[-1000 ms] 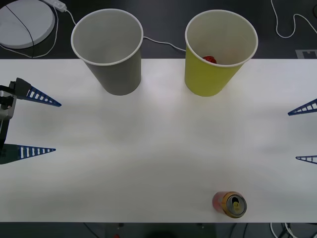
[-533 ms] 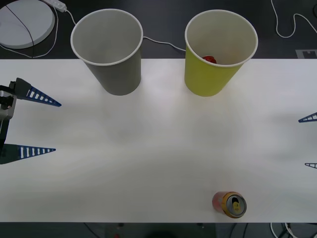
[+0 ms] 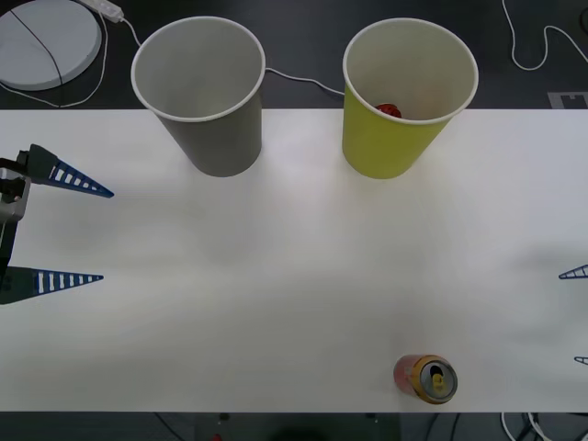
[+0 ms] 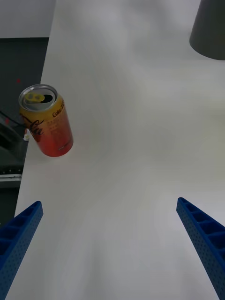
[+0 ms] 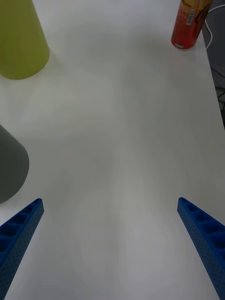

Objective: Put the can into the green bin and the plastic bottle into the gray bin

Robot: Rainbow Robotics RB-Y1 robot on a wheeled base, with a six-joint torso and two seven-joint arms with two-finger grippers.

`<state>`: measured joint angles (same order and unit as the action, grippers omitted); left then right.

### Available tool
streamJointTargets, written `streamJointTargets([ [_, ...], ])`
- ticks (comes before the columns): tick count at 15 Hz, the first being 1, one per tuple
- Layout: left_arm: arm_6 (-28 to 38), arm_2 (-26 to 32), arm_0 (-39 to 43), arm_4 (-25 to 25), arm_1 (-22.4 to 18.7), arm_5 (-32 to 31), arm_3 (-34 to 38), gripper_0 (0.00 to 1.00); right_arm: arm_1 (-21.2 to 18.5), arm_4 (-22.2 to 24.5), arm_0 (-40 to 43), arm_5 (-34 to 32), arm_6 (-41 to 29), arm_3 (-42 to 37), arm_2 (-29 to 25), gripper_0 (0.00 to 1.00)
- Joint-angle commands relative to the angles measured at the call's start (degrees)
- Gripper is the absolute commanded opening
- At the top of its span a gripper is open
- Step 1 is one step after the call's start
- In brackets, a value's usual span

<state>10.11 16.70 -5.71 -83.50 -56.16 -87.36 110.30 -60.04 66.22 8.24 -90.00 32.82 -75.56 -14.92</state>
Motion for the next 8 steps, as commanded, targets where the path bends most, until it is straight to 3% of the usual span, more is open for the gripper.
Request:
streamJointTargets([
  [1, 0.00, 0.00, 0.00, 0.00, 0.00, 0.00, 0.00, 1.00, 0.02, -1.62, 1.25, 0.00, 5.59, 2.96, 2.62, 1.00],
  [8, 0.00, 0.00, 0.00, 0.00, 0.00, 0.00, 0.00, 1.00, 0.02, -10.77, 2.57, 0.00, 17.72, 10.87, 15.01, 1.00],
])
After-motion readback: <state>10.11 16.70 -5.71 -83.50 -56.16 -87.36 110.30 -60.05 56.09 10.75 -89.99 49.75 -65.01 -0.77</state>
